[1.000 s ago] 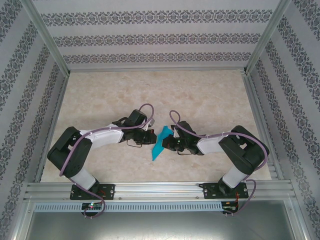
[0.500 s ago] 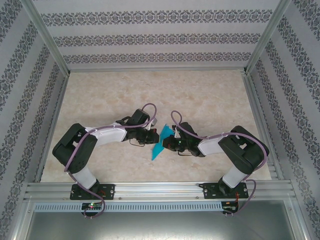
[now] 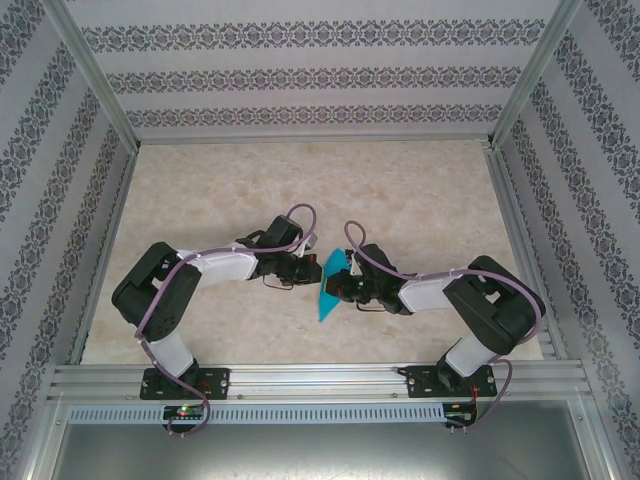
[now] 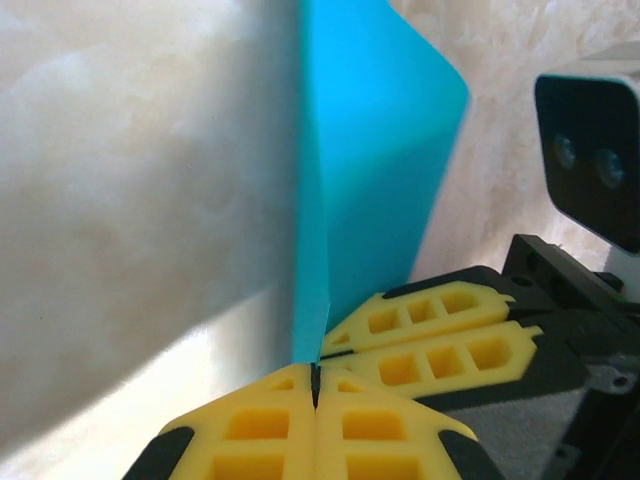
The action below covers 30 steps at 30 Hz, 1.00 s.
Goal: Fold a paper plane with a square sheet of paper (pick it up from the middle)
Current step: Fold the wing for the fifth time at the center of the table.
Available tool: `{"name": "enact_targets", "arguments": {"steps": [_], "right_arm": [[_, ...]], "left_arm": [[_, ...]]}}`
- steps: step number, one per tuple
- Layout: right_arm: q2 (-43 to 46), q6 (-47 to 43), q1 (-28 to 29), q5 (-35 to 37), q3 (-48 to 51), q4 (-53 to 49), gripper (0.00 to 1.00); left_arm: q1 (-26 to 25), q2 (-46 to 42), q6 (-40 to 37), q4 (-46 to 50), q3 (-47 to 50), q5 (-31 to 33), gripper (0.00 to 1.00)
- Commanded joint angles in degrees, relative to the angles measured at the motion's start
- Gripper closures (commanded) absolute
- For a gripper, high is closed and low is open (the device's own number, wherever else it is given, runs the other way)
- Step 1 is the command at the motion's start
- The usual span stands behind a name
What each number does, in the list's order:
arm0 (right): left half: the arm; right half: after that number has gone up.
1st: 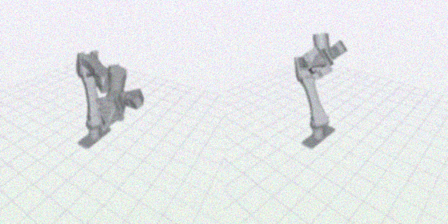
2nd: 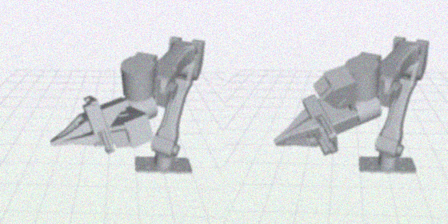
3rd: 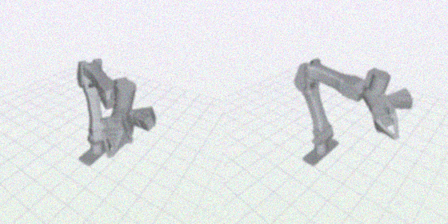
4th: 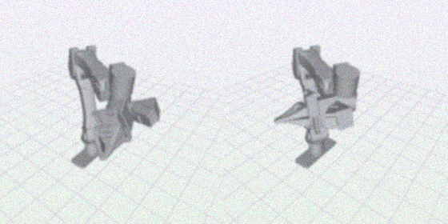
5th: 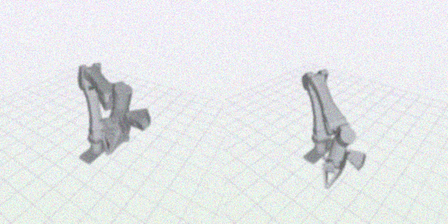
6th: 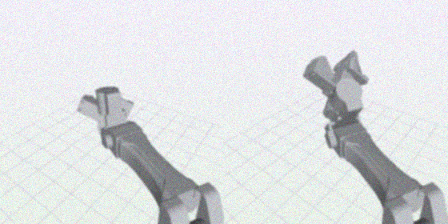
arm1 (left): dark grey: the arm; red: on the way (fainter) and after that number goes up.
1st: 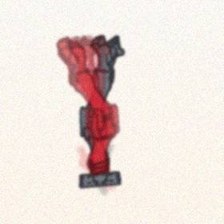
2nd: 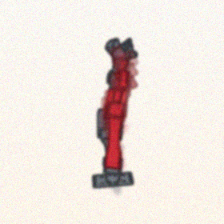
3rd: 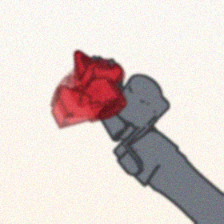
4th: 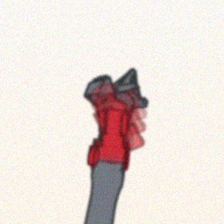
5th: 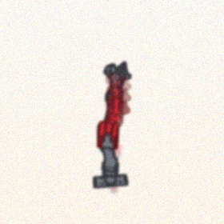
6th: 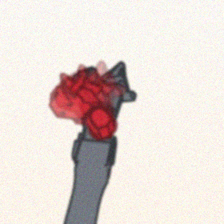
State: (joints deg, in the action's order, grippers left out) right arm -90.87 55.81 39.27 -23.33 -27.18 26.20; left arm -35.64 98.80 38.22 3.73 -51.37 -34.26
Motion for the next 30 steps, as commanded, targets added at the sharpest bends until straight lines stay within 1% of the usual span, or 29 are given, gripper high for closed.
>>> {"name": "enact_targets", "arguments": {"steps": [1, 6, 11, 14, 22, 30], "right_arm": [[1.98, 0.44, 1.04, 1.45, 1.26, -1.53, 0.91], [4.36, 0.04, 1.26, 3.47, 2.27, -5.14, 0.91], [11.60, -1.83, 1.15, 8.08, 2.18, -16.39, 0.90], [14.43, -1.92, 0.86, 8.60, 3.01, -19.52, 0.89], [12.13, -2.82, -0.14, 5.51, 2.11, -17.10, 0.88], [8.23, -1.93, -0.13, 5.74, 2.54, -16.37, 0.90]], "left_arm": [[-0.59, 1.17, 0.77, -0.92, -1.10, -0.16, 0.96], [-0.57, 1.52, 0.41, -0.46, -1.36, -0.06, 0.96], [-0.57, 1.30, -0.48, 0.96, -1.54, 0.55, 0.96], [-0.57, 1.31, -0.46, 0.84, -1.52, 0.52, 0.96], [-0.57, 1.76, 0.33, -0.29, -2.06, -0.28, 0.96], [-0.57, 0.87, 1.02, -0.36, -2.15, -1.22, 0.96]]}}
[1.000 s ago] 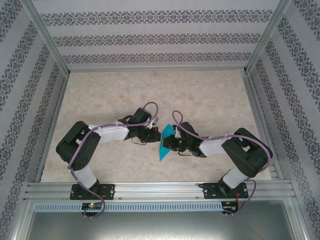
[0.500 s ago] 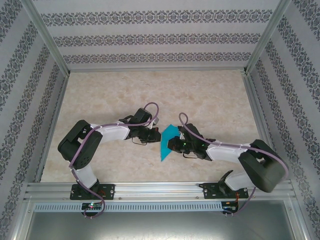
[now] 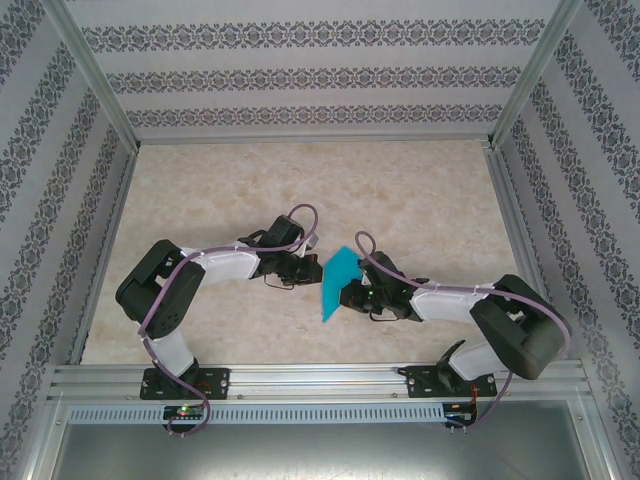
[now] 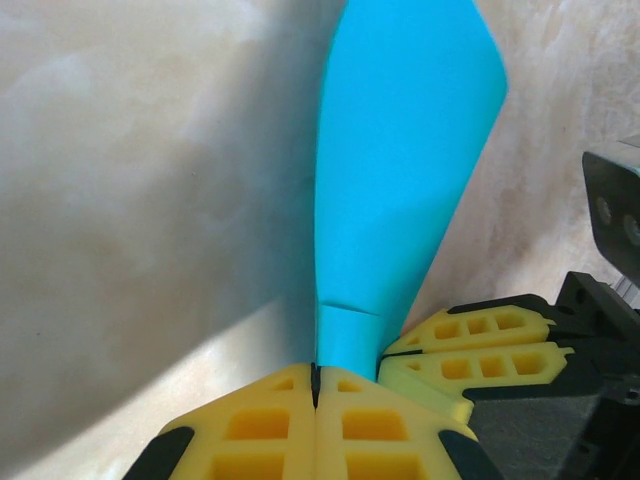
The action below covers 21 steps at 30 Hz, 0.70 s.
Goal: Fold a paper plane with a square sheet of paper (pick it up from the middle)
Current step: Fold the wing for the fifth time at the center of the table.
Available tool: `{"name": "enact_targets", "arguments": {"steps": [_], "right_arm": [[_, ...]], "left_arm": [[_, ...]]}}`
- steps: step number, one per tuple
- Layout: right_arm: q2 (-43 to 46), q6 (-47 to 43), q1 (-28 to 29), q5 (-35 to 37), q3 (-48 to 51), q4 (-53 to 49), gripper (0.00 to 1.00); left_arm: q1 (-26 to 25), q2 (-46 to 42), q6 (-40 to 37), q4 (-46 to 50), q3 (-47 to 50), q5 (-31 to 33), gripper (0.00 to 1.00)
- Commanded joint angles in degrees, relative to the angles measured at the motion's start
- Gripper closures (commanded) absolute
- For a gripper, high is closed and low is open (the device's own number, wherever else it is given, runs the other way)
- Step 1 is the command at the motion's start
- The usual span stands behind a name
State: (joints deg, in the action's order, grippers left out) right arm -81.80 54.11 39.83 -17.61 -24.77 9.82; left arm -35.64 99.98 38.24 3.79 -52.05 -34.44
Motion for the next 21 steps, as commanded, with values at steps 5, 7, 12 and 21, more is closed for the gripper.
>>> {"name": "enact_targets", "arguments": {"steps": [5, 7, 12, 21], "right_arm": [[-1.49, -0.15, -0.92, 0.16, 0.60, 0.84, 0.90], [-1.44, -0.24, -1.03, 0.28, 0.59, 0.78, 0.91], [-1.24, -0.47, -1.42, 0.12, 0.99, 1.41, 0.91], [-1.31, -0.21, -1.70, -0.32, 2.21, 4.73, 0.91]], "left_arm": [[-1.18, -0.33, 2.62, -1.82, -1.52, -2.29, 0.96], [-1.83, 0.02, 2.84, -1.68, -2.12, -2.40, 0.96], [-3.02, 0.87, 3.40, -2.02, -3.16, -2.40, 0.96], [-4.68, 4.10, 4.70, -3.23, -5.61, -2.48, 0.96]]}}
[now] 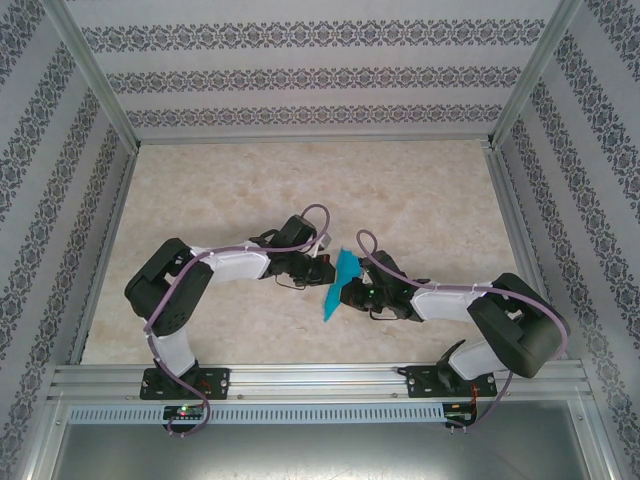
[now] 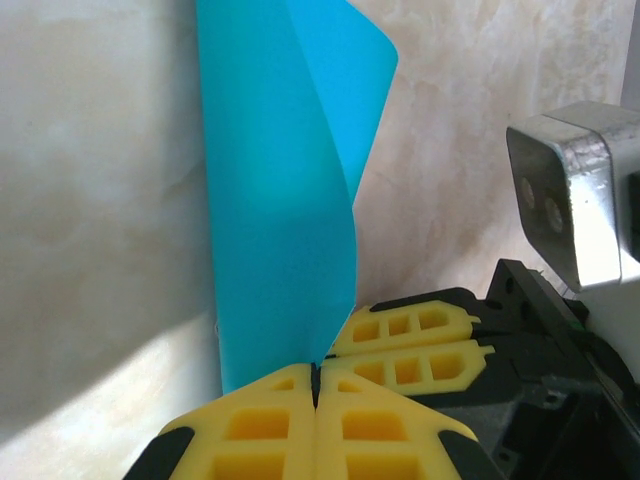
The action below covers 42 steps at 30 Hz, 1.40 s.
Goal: Fold a paper plane with a square sheet of paper (pick it up from the middle)
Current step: Fold the wing for the fifth time at the center of the table.
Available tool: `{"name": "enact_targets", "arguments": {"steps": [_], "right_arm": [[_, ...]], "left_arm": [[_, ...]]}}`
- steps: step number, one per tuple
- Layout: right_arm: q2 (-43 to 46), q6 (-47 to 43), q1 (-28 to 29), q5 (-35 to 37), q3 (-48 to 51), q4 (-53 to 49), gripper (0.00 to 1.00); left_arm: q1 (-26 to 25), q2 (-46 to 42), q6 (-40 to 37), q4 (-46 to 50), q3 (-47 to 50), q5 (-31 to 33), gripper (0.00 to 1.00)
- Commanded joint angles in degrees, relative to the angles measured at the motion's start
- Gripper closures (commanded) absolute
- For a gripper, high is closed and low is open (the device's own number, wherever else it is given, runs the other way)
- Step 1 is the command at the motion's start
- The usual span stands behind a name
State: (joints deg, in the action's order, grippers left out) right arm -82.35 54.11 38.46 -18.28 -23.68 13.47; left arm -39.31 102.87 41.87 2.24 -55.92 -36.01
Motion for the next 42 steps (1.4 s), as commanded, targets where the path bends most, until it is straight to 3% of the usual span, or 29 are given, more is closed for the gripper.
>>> {"name": "enact_targets", "arguments": {"steps": [1, 31, 42], "right_arm": [[-0.70, -0.08, -0.35, 0.35, 1.25, 1.40, 0.92], [1.33, -0.20, -0.76, 1.05, 3.64, 5.94, 0.93], [3.66, -1.02, -1.97, 0.56, 3.64, 5.16, 0.92]], "left_arm": [[-1.10, 1.66, 1.23, -1.84, -2.01, -0.83, 0.96], [-2.02, 9.48, 2.41, -4.88, -5.98, -2.87, 0.96], [-2.26, 12.00, -0.55, -2.60, -6.44, -4.47, 0.96]]}}
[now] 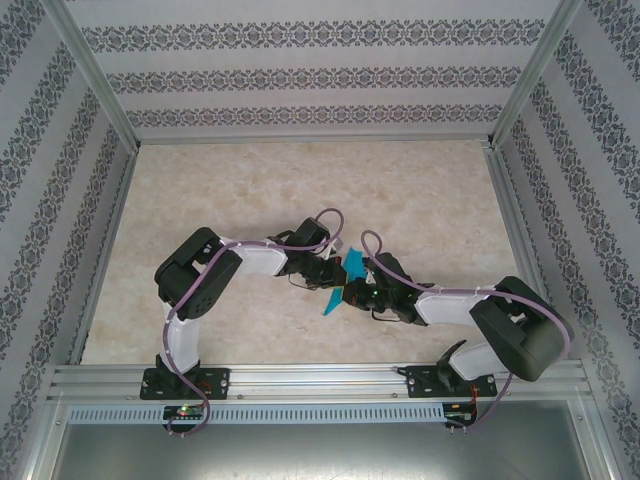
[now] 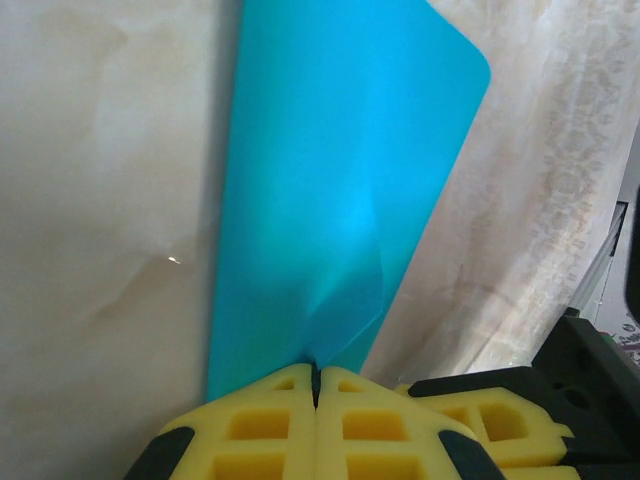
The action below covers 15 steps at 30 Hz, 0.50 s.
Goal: Fold a paper plane with a square sheet of paper (pick it up from the middle)
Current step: Fold the wing for the fifth time at the center of the table.
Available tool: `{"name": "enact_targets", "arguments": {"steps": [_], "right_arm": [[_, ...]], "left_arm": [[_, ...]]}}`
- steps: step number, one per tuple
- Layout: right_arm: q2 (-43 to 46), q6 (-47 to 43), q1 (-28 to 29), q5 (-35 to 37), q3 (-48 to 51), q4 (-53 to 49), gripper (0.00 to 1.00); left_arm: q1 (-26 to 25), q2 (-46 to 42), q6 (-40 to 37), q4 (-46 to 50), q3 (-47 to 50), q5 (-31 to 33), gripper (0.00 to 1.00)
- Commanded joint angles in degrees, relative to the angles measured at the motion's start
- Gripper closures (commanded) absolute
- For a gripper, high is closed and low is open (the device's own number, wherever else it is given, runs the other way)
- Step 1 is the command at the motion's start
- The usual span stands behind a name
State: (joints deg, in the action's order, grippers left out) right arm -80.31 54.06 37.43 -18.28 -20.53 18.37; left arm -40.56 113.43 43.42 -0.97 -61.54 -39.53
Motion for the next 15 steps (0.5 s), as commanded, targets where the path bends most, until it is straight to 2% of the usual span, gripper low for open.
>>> {"name": "enact_targets", "arguments": {"steps": [1, 8, 15], "right_arm": [[1.86, -0.93, -1.17, 0.45, 0.50, 0.19, 0.92], [4.62, -0.72, -3.09, -0.60, 2.82, -0.71, 0.89], [10.57, -1.25, -10.10, -4.14, 3.37, -2.91, 0.82]], "left_arm": [[-1.00, 1.60, -2.24, 0.79, -0.78, -0.90, 0.96], [-0.98, 1.83, -2.90, 1.04, -1.12, -1.28, 0.96], [-1.02, 1.39, -3.93, 1.28, -1.56, -1.86, 0.95]]}}
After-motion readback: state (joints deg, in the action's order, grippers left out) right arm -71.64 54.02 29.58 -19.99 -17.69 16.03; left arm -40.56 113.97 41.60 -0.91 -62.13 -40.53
